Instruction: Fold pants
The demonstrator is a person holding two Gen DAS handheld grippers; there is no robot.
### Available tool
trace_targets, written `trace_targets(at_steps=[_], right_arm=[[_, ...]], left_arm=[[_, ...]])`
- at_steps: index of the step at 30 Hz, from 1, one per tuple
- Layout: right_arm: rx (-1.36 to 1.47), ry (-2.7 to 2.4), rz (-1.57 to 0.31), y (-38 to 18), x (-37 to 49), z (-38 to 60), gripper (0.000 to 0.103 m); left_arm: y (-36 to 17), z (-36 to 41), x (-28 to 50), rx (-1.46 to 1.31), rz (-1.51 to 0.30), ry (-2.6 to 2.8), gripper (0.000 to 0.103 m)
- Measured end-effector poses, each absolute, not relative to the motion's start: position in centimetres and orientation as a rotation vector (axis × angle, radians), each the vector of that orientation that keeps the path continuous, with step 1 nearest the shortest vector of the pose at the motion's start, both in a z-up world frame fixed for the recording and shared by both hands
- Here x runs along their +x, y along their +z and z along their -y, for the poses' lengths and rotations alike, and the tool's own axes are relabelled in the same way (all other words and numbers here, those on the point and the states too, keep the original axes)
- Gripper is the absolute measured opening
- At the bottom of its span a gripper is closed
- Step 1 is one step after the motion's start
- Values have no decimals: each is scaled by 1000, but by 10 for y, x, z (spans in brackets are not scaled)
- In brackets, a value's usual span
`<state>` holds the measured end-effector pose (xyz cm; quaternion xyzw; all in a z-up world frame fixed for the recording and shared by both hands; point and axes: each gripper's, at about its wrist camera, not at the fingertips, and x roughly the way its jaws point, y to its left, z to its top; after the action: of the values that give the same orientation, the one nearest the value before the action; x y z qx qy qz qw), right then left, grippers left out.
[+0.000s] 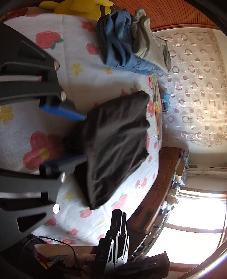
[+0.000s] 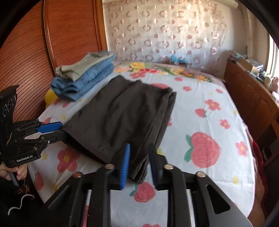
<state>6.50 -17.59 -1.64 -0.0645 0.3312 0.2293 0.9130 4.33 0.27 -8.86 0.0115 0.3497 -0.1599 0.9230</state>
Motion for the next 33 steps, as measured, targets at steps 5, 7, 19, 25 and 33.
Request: trace_targets(at_steps=[5, 7, 19, 25, 33], right_arm=[[-117, 439, -620, -4, 59, 182, 28], [-105, 426, -605, -1, 59, 184, 29], [-106, 423, -636, -13, 67, 183, 37], [-119, 441, -706, -31, 80, 178, 38], [-121, 466, -784, -52, 91, 172, 38]], left_arm=[[-82, -7, 53, 11, -707, -323, 75], [-80, -8, 57, -1, -697, -324, 77], [-96, -5, 73, -2, -746, -298, 68], [-110, -2, 75, -22, -804, -323, 49], [-121, -4, 71, -26, -836, -309, 47]])
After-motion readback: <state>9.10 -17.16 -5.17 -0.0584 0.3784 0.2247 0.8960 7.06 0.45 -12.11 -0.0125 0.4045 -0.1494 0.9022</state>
